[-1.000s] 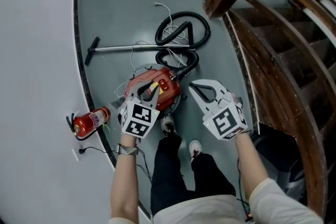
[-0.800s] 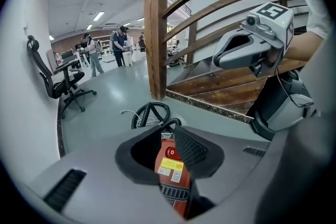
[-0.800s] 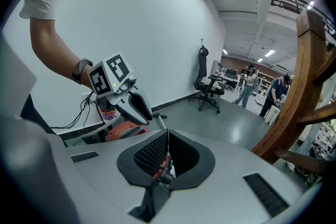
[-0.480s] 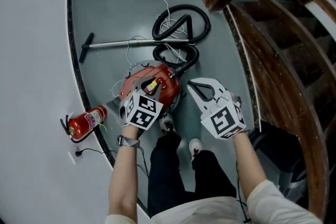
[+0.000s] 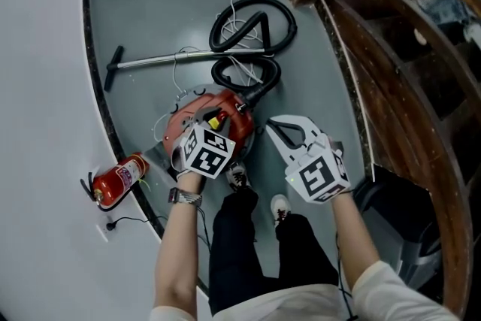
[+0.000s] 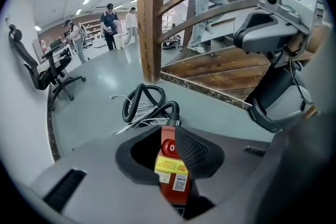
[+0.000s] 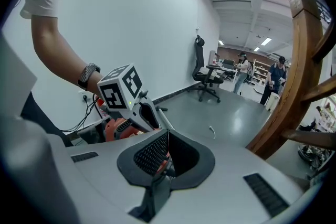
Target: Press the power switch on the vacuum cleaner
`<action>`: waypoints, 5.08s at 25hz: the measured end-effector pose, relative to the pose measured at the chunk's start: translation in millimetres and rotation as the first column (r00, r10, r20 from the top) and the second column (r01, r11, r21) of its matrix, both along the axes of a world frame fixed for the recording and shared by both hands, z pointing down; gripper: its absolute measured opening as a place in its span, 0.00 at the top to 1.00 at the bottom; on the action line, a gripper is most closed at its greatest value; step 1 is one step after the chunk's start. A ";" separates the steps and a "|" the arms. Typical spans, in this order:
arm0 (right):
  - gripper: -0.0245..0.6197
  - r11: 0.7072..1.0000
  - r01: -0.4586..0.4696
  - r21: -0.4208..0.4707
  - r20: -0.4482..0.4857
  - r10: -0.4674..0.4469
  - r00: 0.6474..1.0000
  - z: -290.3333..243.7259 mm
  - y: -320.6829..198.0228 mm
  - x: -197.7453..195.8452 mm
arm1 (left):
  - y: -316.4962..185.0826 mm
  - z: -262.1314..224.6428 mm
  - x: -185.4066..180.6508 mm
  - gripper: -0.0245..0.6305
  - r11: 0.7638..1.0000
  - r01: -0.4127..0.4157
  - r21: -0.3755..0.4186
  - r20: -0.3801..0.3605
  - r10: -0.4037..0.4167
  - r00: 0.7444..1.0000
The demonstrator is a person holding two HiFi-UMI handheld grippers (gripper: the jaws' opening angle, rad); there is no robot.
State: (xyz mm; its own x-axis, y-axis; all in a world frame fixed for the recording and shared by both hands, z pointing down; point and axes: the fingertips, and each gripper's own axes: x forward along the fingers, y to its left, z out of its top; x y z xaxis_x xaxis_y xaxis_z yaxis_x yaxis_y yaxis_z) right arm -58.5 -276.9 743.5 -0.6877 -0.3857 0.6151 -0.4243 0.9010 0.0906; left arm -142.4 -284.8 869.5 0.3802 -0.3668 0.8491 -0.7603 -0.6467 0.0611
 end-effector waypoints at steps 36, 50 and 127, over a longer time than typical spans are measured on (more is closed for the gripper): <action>0.92 0.998 -0.044 -0.046 0.004 0.044 0.999 22.9 -8.7 10.6 | 5.3 49.9 -9.3 0.83 0.986 -0.063 -0.153 0.154 0.087 0.984; 0.92 0.996 -0.061 -0.059 -0.002 0.061 0.998 28.0 -5.6 22.8 | 4.1 52.2 -12.2 0.83 0.978 -0.024 -0.207 0.144 0.055 0.988; 0.92 0.999 -0.026 0.044 -0.008 0.026 1.000 -138.3 31.2 33.1 | 55.4 -185.4 -8.8 0.96 0.982 0.036 0.185 0.123 -0.059 0.991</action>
State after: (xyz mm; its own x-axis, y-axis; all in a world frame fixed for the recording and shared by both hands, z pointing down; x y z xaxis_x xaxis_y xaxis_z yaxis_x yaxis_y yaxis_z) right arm -25.4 -245.7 605.1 -0.6716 -0.4305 0.6030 -0.4466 0.8846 0.1341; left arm -151.2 -229.4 684.1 0.2515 -0.5345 0.8068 -0.7842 -0.6012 -0.1538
